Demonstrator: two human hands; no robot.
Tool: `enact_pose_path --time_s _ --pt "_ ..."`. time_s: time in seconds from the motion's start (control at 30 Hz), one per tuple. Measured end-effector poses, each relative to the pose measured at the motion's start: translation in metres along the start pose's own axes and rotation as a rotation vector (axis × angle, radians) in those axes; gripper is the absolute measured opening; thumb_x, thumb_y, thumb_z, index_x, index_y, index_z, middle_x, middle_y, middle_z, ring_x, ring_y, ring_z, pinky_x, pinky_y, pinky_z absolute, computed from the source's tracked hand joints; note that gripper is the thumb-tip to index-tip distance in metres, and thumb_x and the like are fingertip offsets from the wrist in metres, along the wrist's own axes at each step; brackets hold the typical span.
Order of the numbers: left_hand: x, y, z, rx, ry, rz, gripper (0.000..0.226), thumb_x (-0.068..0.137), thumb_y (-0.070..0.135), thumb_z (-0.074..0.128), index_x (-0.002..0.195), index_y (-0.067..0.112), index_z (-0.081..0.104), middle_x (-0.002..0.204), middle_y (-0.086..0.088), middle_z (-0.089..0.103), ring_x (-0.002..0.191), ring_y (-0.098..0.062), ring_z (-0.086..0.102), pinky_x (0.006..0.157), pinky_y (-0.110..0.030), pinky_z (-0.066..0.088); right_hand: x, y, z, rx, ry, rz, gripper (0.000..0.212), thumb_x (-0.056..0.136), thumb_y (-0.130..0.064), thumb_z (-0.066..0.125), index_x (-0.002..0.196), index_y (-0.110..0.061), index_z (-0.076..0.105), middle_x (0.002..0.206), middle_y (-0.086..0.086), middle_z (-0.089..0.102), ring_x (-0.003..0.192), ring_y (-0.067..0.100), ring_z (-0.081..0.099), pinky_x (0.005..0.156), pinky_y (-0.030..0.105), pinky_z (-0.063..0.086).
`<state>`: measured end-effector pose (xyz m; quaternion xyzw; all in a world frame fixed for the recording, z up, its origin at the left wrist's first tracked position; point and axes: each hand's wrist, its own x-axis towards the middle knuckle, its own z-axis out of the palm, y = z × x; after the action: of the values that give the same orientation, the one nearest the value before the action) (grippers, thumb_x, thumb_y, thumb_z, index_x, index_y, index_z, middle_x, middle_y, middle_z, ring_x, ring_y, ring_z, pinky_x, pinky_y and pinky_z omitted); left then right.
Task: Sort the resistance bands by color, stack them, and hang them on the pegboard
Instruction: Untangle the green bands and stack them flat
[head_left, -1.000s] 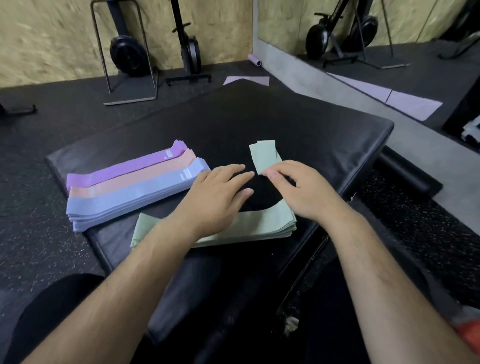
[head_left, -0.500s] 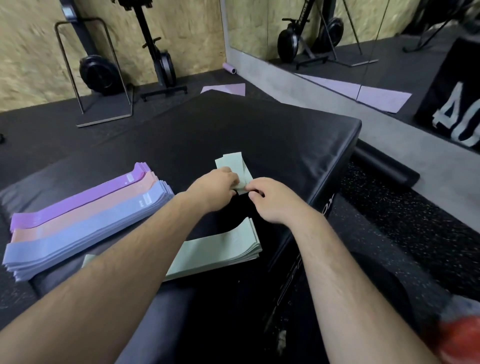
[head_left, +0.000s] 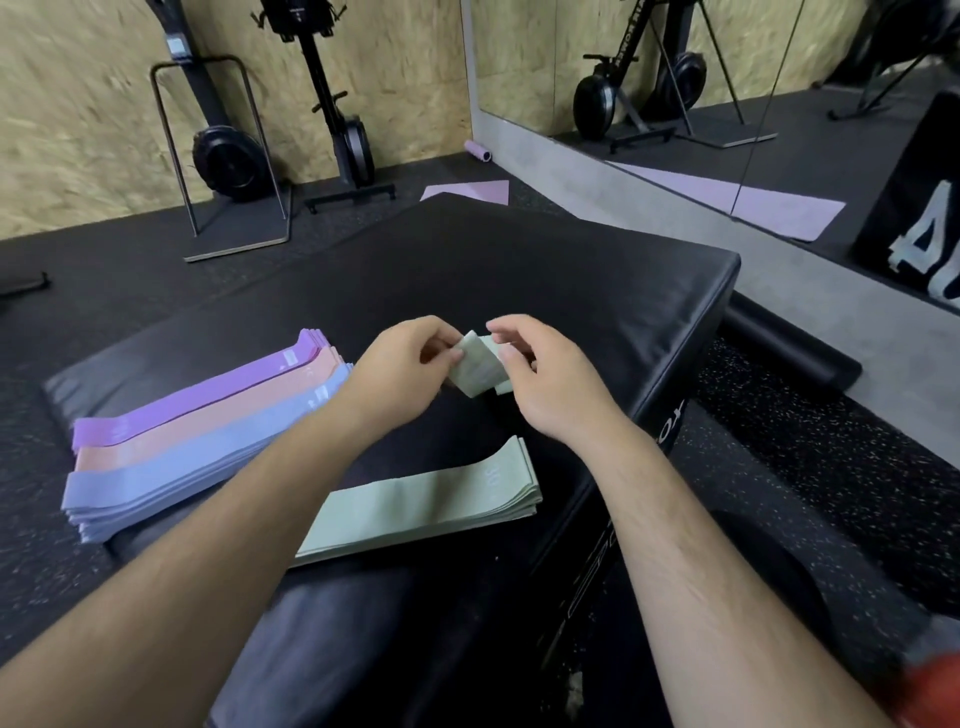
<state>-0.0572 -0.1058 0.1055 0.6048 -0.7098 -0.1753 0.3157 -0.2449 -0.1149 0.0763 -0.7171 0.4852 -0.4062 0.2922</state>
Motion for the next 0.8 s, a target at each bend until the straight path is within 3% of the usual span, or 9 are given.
enact_pose_path --time_s 0.13,0.2,0.3,0.43,0.53,0.7,0.8 --pt "-0.038 0.010 -0.025 -0.141 0.065 -0.070 0.009 0.101 0.017 0.061 0.094 0.019 0.066 0.081 0.002 0.071 0.061 -0.002 0.067 0.057 -0.019 0.052 -0.012 -0.025 0.015 -0.011 -0.107 -0.080 0.037 0.101 -0.032 0.055 0.137 -0.039 0.053 0.129 -0.023 0.059 0.126 0.000 0.048 0.101 0.019 0.036" --pt "-0.054 0.006 -0.033 -0.149 0.097 -0.093 0.009 0.100 0.020 0.061 0.092 0.022 0.065 0.080 0.003 0.071 0.066 -0.010 0.070 0.066 -0.031 0.059 -0.015 -0.031 0.026 -0.026 -0.140 -0.077 0.026 0.099 -0.035 0.058 0.124 -0.040 0.060 0.118 -0.020 0.064 0.116 0.004 0.053 0.097 0.027 0.041" --pt "-0.076 -0.005 -0.041 -0.124 0.151 -0.112 0.009 0.099 0.023 0.062 0.090 0.024 0.063 0.080 0.005 0.071 0.073 -0.018 0.071 0.075 -0.044 0.060 -0.022 -0.041 0.040 0.014 -0.192 -0.083 0.007 0.098 -0.028 0.059 0.097 -0.029 0.065 0.092 -0.011 0.067 0.091 0.007 0.058 0.078 0.031 0.046" --pt "-0.100 -0.015 -0.046 -0.075 0.207 -0.106 0.012 0.094 0.026 0.067 0.087 0.022 0.057 0.081 0.005 0.067 0.073 -0.014 0.061 0.067 -0.030 0.050 -0.033 -0.056 0.055 0.002 -0.260 -0.185 0.010 0.099 -0.020 0.057 0.094 -0.022 0.065 0.089 -0.007 0.067 0.088 0.011 0.059 0.079 0.034 0.050" --pt "-0.107 -0.023 -0.046 0.020 0.229 -0.090 0.016 0.094 0.029 0.067 0.086 0.019 0.058 0.078 0.003 0.065 0.073 -0.017 0.057 0.069 -0.035 0.048 -0.037 -0.056 0.067 -0.053 -0.302 -0.212 0.007 0.098 -0.018 0.057 0.096 -0.019 0.064 0.087 -0.005 0.065 0.084 0.012 0.058 0.075 0.032 0.048" --pt "-0.117 -0.033 -0.042 0.000 0.281 -0.125 0.021 0.095 0.026 0.067 0.081 0.016 0.055 0.068 0.007 0.054 0.062 -0.009 0.044 0.058 -0.023 0.035 -0.038 -0.050 0.073 -0.194 -0.339 -0.190 0.008 0.095 -0.020 0.061 0.098 -0.027 0.063 0.085 -0.008 0.065 0.079 0.004 0.055 0.062 0.017 0.039" --pt "-0.122 -0.041 -0.048 -0.068 0.328 -0.138 0.024 0.094 0.025 0.069 0.078 0.016 0.054 0.065 0.007 0.051 0.060 -0.006 0.042 0.057 -0.019 0.034 -0.034 -0.048 0.072 -0.276 -0.347 -0.171 0.006 0.094 -0.023 0.064 0.092 -0.029 0.061 0.084 -0.008 0.066 0.078 0.009 0.057 0.069 0.032 0.048"
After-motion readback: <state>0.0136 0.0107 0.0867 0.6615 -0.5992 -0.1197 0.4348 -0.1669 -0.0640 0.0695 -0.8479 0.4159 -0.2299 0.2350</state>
